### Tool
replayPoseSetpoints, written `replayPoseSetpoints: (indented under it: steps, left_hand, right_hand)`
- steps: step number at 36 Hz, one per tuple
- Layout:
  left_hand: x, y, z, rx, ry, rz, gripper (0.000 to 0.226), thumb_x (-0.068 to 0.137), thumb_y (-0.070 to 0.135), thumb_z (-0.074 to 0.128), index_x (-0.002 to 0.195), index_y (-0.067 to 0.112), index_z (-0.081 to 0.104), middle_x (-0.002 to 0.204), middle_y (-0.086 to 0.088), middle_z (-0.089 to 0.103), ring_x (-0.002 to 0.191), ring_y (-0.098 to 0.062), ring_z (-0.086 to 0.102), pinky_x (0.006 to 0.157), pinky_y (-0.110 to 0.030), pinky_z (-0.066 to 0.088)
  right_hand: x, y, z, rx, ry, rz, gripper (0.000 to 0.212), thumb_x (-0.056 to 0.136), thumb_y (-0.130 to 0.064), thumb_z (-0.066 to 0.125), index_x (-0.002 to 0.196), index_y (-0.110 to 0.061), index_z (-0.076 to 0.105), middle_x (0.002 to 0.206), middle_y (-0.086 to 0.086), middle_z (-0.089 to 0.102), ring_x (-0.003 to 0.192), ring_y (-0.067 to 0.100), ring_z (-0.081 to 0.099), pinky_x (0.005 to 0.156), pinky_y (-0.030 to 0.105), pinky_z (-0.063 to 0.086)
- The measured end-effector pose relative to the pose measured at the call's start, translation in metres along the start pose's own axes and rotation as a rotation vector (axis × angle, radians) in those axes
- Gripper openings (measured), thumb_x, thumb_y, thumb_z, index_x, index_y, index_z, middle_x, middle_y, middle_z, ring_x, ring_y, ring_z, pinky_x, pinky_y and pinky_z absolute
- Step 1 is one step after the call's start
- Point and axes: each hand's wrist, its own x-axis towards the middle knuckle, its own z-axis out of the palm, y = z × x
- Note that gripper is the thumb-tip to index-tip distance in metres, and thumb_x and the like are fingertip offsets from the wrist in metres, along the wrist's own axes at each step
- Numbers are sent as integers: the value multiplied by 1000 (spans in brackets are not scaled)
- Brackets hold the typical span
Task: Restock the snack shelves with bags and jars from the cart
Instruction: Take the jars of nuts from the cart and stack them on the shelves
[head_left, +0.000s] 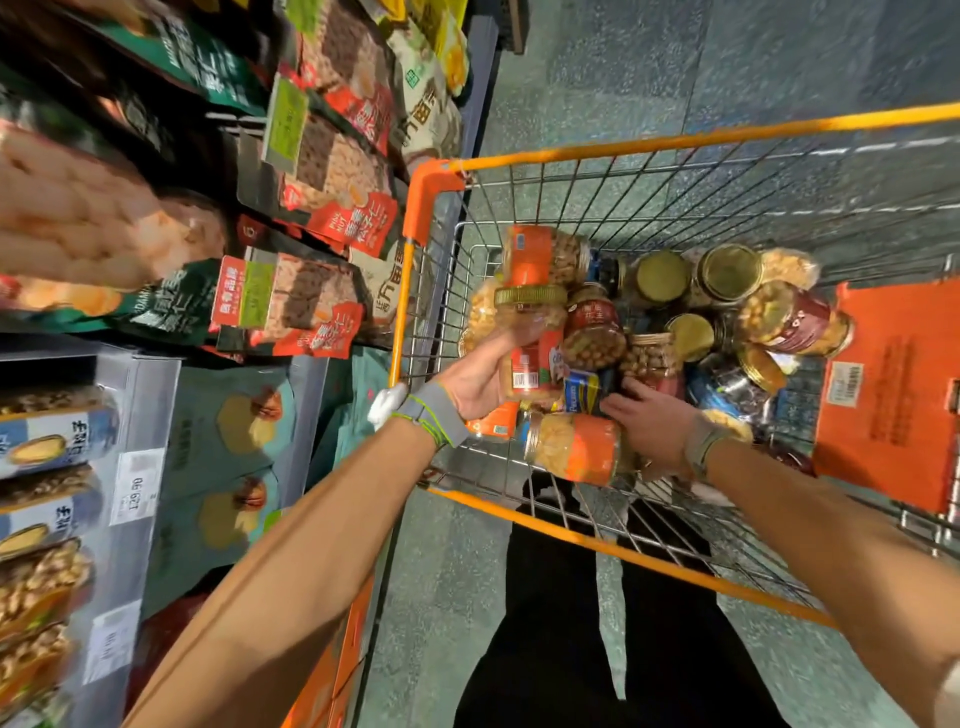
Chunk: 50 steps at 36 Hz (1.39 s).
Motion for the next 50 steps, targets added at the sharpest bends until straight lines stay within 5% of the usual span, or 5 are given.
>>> replayPoseSetpoints:
  steps: [22,33,42,45,50]
  left_hand:
    - [-4,10,7,1,21,-25,99,58,45,95,139,11,48,111,-13,69,95,-29,70,84,-50,59]
    - [-12,9,22,59,41,-20,81,51,55,94,118,19,65,113,-12,69,103,-34,66,85,-51,57]
    - [-26,17,16,77,58,-10,47,77,38,79,116,19,62,97,-3,76,81,-19,75,72,-42,62]
    - [-31,22,10,44,100,52,75,56,44,95,119,20,63,99,-6,74,79,-21,73,69,-42,61]
    - [-50,32,1,97,231,189,31,82,20,69,111,22,59,90,3,77,80,-16,74,65,-38,63]
  right_hand:
    - [-42,53,-32,171,132,75,121,59,-99,31,135,-6,49,126,8,56,107,24,45,105,35,37]
    - [-69,113,-69,675,-2,385,77,82,-87,40,117,-19,53,91,1,60,83,24,59,83,45,52]
    - [-61,105,-84,511,-72,424,86,77,-93,27,100,-15,56,78,2,60,69,21,56,63,35,49]
    - [-55,105,-89,443,-95,426,89,74,-94,18,79,-15,59,65,-1,53,56,18,45,56,31,42]
    - [-42,94,-96,378,209,563,92,89,-78,-2,79,-11,60,85,8,58,78,26,58,69,36,52]
